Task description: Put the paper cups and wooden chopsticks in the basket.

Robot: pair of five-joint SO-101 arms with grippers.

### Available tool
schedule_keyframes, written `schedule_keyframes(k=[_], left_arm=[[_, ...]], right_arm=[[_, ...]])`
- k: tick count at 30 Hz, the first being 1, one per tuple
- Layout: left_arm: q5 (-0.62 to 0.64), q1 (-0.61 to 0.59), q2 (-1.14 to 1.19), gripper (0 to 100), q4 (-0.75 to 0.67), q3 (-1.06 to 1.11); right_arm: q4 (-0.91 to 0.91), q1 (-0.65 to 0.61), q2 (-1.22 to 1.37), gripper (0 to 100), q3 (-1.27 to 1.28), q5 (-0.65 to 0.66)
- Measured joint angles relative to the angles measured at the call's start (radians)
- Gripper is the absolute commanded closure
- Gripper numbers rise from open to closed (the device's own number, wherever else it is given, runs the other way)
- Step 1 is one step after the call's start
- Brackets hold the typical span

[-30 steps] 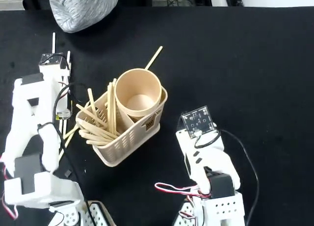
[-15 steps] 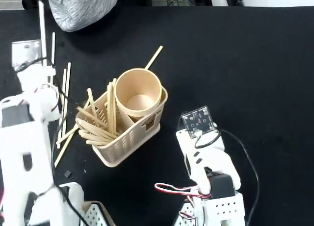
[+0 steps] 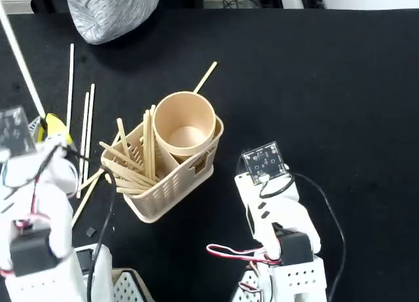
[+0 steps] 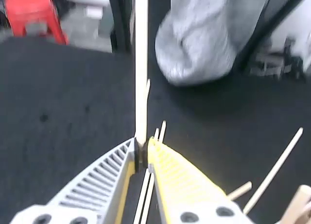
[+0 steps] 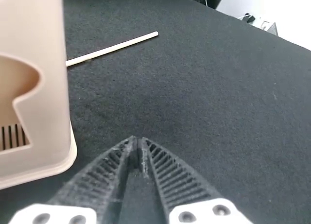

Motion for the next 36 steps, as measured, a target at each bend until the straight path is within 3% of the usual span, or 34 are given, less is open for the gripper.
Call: schedule_keyframes(k=[9, 12, 21, 30, 36], left_arm=[[0.106, 0.002, -0.338, 97, -0.106, 0.155], [0.126, 0.068, -0.445, 97, -0.118, 0.170], [0.133, 0.370, -0.463, 97, -0.101, 0.172], [0.133, 0.488, -0.465, 97, 0.018, 0.169], [0.133, 0.499, -0.465, 97, 0.054, 0.169]], right_arm=[[0.000, 0.000, 0.000, 98.5, 0.000, 0.000], [0.000, 0.000, 0.000, 98.5, 0.000, 0.000], [0.000, 0.000, 0.000, 98.5, 0.000, 0.000], [0.000, 0.000, 0.000, 98.5, 0.000, 0.000], [0.000, 0.000, 0.000, 98.5, 0.000, 0.000]])
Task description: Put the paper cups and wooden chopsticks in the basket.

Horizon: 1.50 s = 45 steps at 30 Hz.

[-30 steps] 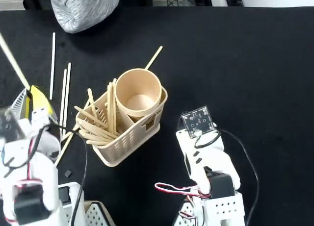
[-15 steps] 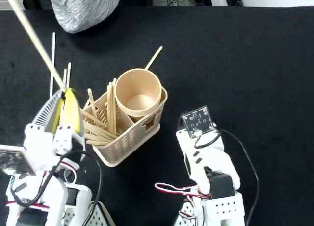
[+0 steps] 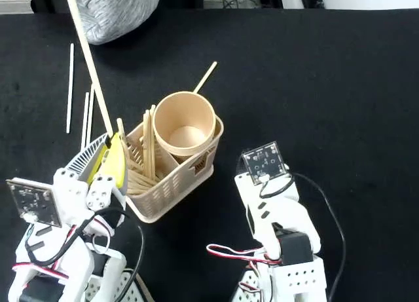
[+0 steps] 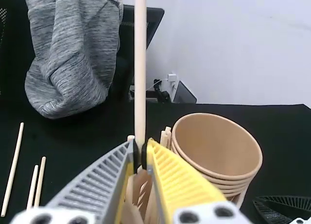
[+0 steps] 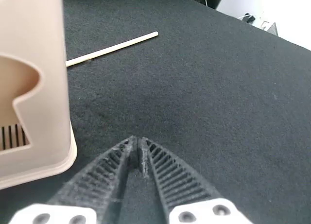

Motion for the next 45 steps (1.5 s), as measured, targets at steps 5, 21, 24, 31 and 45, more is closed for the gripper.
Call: schedule_keyframes(k=[5, 21, 24, 31, 45], left_arm=[[0.000, 0.000, 0.000, 97, 0.006, 0.002], [-0.002, 0.114, 0.000, 90, 0.066, 0.012], [-0.002, 0.114, 0.000, 90, 0.083, 0.011], [-0.002, 0.115, 0.000, 87, 0.081, 0.011], [0.000, -0.143, 0.000, 83, 0.092, -0.169]], right_arm=[[0.000, 0.000, 0.000, 98.5, 0.000, 0.000], [0.000, 0.000, 0.000, 98.5, 0.000, 0.000], [0.000, 0.000, 0.000, 98.5, 0.000, 0.000], [0.000, 0.000, 0.000, 98.5, 0.000, 0.000], [0.000, 0.000, 0.000, 98.4, 0.000, 0.000]])
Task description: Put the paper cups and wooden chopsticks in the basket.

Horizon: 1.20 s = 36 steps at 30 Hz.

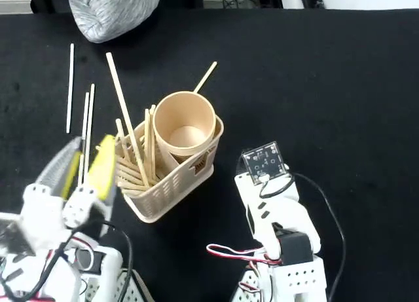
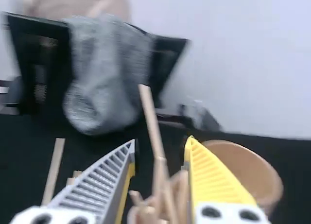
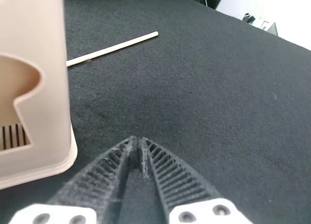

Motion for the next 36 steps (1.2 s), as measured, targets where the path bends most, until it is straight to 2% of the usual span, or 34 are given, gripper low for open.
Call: schedule_keyframes(k=[6, 13, 25, 36], left_arm=[[0.000, -0.226, 0.143, 83, -0.049, -0.011], [-0.008, -0.428, 0.609, 83, -0.101, -0.118], [-0.224, -0.457, 1.416, 83, -0.103, -0.338], [-0.330, -0.454, 2.007, 83, -0.104, -0.569]], right_arm=[[0.000, 0.000, 0.000, 98.4, 0.000, 0.000], [0.000, 0.000, 0.000, 98.4, 0.000, 0.000], [0.000, 0.000, 0.000, 98.4, 0.000, 0.000], [0.000, 0.000, 0.000, 98.4, 0.000, 0.000]])
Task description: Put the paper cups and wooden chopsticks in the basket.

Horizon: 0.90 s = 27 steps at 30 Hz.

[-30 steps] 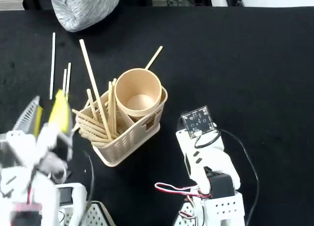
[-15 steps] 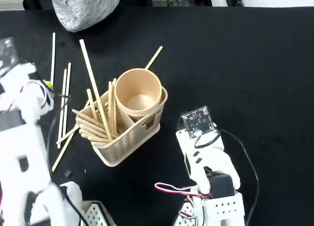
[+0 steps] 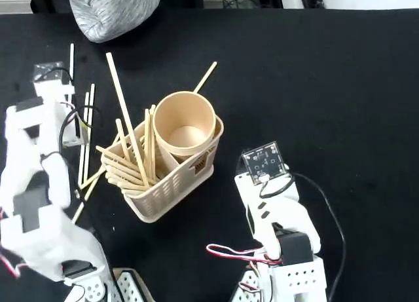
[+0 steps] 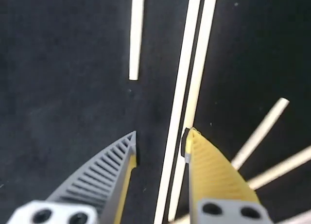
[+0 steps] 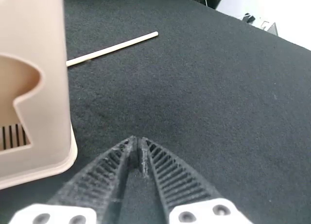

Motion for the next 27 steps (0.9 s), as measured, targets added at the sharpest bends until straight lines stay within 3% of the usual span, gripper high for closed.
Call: schedule_keyframes(k=[12, 16, 27], left_arm=[[-0.008, 0.018, 0.201, 84, 0.002, -0.135], [-0.008, 0.020, 0.201, 97, 0.002, -0.135], [-0.008, 0.035, 0.201, 97, 0.002, -0.141]], right_arm=[[0.000, 0.000, 0.000, 98.4, 0.000, 0.000], [0.000, 0.000, 0.000, 98.4, 0.000, 0.000], [0.000, 0.000, 0.000, 98.4, 0.000, 0.000]])
